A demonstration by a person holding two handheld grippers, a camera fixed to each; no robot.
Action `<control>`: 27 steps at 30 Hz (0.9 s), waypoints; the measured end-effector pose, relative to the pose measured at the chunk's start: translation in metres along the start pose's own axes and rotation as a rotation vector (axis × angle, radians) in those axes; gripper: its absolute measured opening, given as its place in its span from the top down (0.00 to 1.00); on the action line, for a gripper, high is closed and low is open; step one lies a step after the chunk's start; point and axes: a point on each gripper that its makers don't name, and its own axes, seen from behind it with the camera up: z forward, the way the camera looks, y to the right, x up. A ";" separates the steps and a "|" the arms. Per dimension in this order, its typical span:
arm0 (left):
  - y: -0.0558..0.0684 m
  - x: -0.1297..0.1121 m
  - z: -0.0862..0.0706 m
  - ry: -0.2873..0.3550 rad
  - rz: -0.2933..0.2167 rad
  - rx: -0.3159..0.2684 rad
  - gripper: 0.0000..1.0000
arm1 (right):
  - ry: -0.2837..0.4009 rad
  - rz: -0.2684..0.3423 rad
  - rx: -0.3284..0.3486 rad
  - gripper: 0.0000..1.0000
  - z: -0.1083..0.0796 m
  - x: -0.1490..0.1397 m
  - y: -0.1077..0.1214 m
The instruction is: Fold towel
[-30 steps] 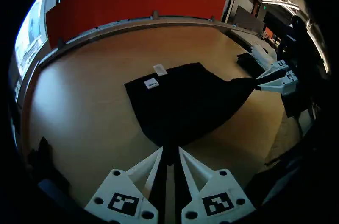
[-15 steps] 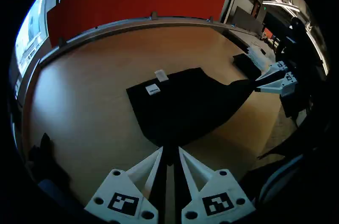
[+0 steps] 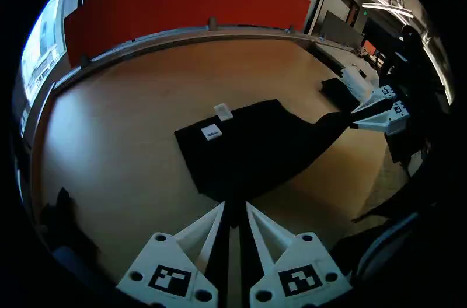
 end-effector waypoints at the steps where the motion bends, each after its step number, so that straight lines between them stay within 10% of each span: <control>1: -0.002 0.003 0.002 0.002 0.002 0.003 0.90 | 0.000 -0.003 -0.003 0.84 0.002 0.002 0.003; 27: -0.048 0.038 0.085 -0.046 -0.008 0.042 0.90 | -0.065 -0.019 -0.019 0.84 0.060 0.016 0.072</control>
